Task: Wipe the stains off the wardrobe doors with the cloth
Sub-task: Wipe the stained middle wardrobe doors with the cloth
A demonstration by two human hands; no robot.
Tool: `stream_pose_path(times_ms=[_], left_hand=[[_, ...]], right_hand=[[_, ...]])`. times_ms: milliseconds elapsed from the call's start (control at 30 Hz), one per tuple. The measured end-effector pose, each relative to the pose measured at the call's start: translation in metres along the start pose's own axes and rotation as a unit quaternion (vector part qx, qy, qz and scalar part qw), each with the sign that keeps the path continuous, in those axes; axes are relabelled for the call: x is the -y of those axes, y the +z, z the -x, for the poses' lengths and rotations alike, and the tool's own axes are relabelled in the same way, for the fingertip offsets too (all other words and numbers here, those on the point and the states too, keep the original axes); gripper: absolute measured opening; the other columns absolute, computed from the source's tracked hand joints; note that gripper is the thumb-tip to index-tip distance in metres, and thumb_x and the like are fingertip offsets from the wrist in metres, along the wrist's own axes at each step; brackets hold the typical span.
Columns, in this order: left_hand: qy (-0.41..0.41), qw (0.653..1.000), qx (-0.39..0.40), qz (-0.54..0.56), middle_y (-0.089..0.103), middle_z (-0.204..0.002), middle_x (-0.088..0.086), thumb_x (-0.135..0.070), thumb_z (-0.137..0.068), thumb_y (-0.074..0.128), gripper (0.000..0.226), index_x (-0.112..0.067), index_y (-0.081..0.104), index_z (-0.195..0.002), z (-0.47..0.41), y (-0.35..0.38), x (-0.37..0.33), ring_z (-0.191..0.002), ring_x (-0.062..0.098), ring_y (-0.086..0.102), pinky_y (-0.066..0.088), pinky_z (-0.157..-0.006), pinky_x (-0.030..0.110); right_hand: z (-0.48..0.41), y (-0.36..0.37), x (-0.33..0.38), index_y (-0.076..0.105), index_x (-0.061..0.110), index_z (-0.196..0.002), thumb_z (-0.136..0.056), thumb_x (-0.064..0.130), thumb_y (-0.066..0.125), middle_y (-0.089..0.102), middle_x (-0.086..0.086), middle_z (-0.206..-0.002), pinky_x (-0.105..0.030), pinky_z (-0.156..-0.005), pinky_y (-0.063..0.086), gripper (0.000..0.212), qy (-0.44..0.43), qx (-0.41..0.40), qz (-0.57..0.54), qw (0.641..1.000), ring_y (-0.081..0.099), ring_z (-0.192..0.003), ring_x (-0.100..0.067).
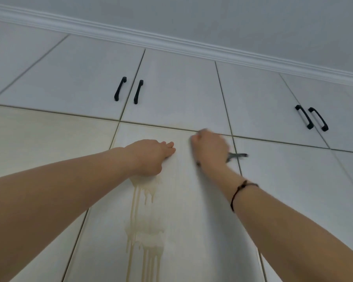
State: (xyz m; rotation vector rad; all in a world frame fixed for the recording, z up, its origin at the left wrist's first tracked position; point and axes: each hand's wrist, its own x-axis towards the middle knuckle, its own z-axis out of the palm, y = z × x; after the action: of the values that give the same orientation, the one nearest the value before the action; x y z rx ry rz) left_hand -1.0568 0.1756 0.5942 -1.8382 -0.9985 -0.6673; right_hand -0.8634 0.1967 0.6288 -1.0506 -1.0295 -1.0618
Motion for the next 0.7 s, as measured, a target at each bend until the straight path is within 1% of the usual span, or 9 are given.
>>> stream_pose_path(times_ms=[67, 100, 233, 333, 400, 467, 533, 567, 700], left_hand=[[0.001, 1.0, -0.003, -0.013, 0.003, -0.167, -0.01, -0.001, -0.088, 0.04, 0.083, -0.027, 0.01, -0.161, 0.002, 0.002, 0.003, -0.151, 0.013, 0.021, 0.026, -0.119, 0.033], [0.002, 1.0, 0.0, -0.013, 0.001, -0.167, -0.01, -0.001, -0.088, 0.04, 0.083, -0.026, 0.009, -0.161, 0.003, 0.003, 0.002, -0.151, 0.013, 0.02, 0.025, -0.119, 0.033], [0.008, 0.999, 0.009, -0.036, -0.002, -0.167, -0.006, -0.004, -0.092, 0.039, 0.078, -0.02, 0.006, -0.161, 0.001, 0.001, 0.0, -0.152, 0.015, 0.017, 0.024, -0.12, 0.035], [0.014, 0.999, 0.01, -0.045, 0.013, -0.167, 0.0, -0.006, -0.09, 0.041, 0.073, -0.018, 0.017, -0.159, 0.001, -0.004, 0.001, -0.143, 0.022, 0.035, 0.035, -0.113, 0.039], [0.015, 0.998, 0.007, -0.059, 0.012, -0.167, 0.001, -0.006, -0.091, 0.042, 0.073, -0.017, 0.018, -0.158, 0.003, -0.003, 0.0, -0.145, 0.021, 0.033, 0.034, -0.114, 0.037], [0.022, 0.998, 0.018, -0.056, 0.0, -0.168, -0.002, -0.006, -0.093, 0.041, 0.075, -0.016, 0.01, -0.16, 0.006, -0.002, -0.003, -0.152, 0.015, 0.015, 0.025, -0.12, 0.035], [0.026, 0.997, 0.005, -0.065, -0.002, -0.168, -0.002, -0.007, -0.095, 0.04, 0.073, -0.014, 0.008, -0.16, 0.005, -0.003, -0.005, -0.153, 0.015, 0.011, 0.023, -0.121, 0.034], [0.027, 0.997, 0.001, -0.065, -0.001, -0.168, -0.001, -0.007, -0.095, 0.04, 0.072, -0.013, 0.01, -0.16, 0.005, -0.003, -0.003, -0.153, 0.016, 0.013, 0.024, -0.12, 0.034], [0.04, 0.997, -0.019, -0.059, 0.026, -0.162, 0.004, -0.006, -0.089, 0.044, 0.062, -0.013, 0.035, -0.15, 0.004, 0.002, 0.002, -0.132, 0.024, 0.046, 0.042, -0.101, 0.035]], right_hand=[[0.018, 0.01, 0.016, 0.055, 0.018, -0.079, -0.092, 0.034, 0.043, 0.06, -0.001, -0.068, -0.033, -0.056, 0.035, 0.024, -0.096, 0.044, 0.005, 0.994, 0.055, -0.067, -0.03], [0.006, 0.006, 0.008, 0.055, 0.017, -0.078, -0.091, 0.034, 0.043, 0.061, -0.001, -0.069, -0.032, -0.055, 0.035, 0.025, -0.083, 0.035, 0.008, 0.996, 0.056, -0.068, -0.029], [-0.04, -0.007, -0.023, 0.057, 0.011, -0.075, -0.091, 0.018, 0.043, 0.062, -0.005, -0.074, -0.028, -0.051, 0.029, 0.023, 0.154, -0.013, -0.029, 0.988, 0.052, -0.06, -0.024], [-0.002, 0.009, 0.027, 0.056, 0.016, -0.076, -0.093, 0.028, 0.044, 0.055, 0.001, -0.068, -0.032, -0.054, 0.031, 0.024, -0.026, 0.023, -0.009, 0.999, 0.049, -0.064, -0.025], [-0.004, 0.01, 0.028, 0.056, 0.021, -0.079, -0.092, 0.032, 0.046, 0.052, 0.002, -0.068, -0.032, -0.057, 0.032, 0.02, -0.08, 0.045, 0.002, 0.996, 0.047, -0.066, -0.025], [-0.038, -0.001, 0.001, 0.052, 0.014, -0.072, -0.087, 0.023, 0.048, 0.05, -0.001, -0.065, -0.03, -0.053, 0.029, 0.018, 0.014, 0.02, -0.007, 1.0, 0.049, -0.066, -0.027], [-0.057, -0.008, -0.016, 0.044, 0.012, -0.065, -0.084, 0.014, 0.048, 0.047, -0.003, -0.063, -0.027, -0.051, 0.024, 0.02, 0.125, -0.009, -0.032, 0.992, 0.049, -0.065, -0.027], [-0.051, -0.002, -0.008, 0.044, 0.012, -0.064, -0.085, 0.013, 0.047, 0.047, -0.003, -0.062, -0.028, -0.051, 0.023, 0.021, 0.127, -0.019, -0.026, 0.991, 0.049, -0.064, -0.027], [-0.012, 0.024, 0.046, 0.052, 0.017, -0.071, -0.09, 0.031, 0.047, 0.053, 0.001, -0.062, -0.031, -0.053, 0.029, 0.024, -0.088, 0.027, -0.017, 0.996, 0.049, -0.06, -0.025]])
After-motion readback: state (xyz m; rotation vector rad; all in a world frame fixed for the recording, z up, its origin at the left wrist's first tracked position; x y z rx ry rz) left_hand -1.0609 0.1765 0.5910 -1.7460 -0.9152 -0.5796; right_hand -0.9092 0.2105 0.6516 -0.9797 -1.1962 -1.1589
